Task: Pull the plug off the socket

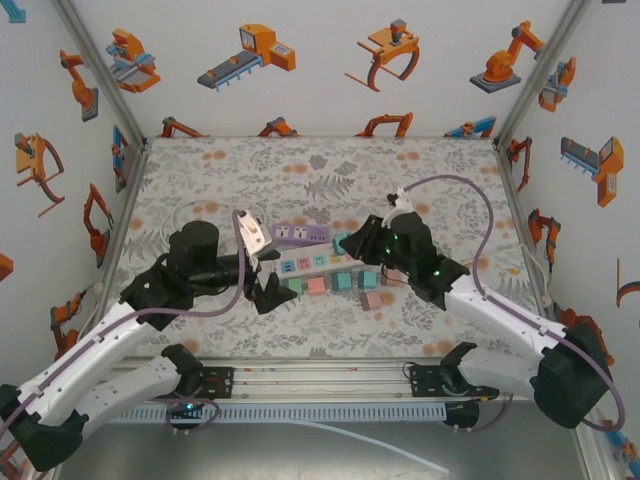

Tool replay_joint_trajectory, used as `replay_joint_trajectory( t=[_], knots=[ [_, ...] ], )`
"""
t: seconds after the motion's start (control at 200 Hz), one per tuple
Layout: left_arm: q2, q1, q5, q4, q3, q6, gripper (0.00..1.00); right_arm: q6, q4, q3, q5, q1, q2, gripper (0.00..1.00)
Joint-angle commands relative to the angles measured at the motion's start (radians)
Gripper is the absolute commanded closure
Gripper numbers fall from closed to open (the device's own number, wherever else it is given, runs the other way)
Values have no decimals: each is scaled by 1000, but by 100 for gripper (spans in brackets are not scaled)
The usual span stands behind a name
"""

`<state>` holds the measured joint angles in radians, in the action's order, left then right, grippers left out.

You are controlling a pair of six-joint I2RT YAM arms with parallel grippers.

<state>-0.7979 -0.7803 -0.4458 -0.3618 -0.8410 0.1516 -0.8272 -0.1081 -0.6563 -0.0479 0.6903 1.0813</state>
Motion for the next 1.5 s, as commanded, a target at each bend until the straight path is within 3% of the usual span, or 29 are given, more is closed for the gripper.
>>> replay_joint_trajectory(
  t=[0.0, 0.18, 0.386, 0.566, 0.906, 1.157, 1.497],
  knots=[
    [19, -20, -42, -69, 23, 122, 3, -115, 5, 75, 65, 61, -65, 85],
    [19, -30, -101, -69, 25, 190, 3, -229, -17, 194, 200, 193, -123, 85],
    [-24, -38, -256, -97, 32, 251, 3, -286, -27, 256, 289, 282, -117, 85],
    [-46, -86, -148, -115, 30, 286, 3, -308, -59, 291, 333, 302, -79, 84],
    [-49, -88, -121, -115, 35, 286, 3, -329, -142, 299, 317, 304, 72, 82],
    [-51, -88, -101, -114, 37, 283, 3, -366, -149, 300, 298, 307, 124, 70],
    [-39, -88, -80, -114, 40, 279, 3, -402, 14, 287, 334, 310, 62, 55]
  ],
)
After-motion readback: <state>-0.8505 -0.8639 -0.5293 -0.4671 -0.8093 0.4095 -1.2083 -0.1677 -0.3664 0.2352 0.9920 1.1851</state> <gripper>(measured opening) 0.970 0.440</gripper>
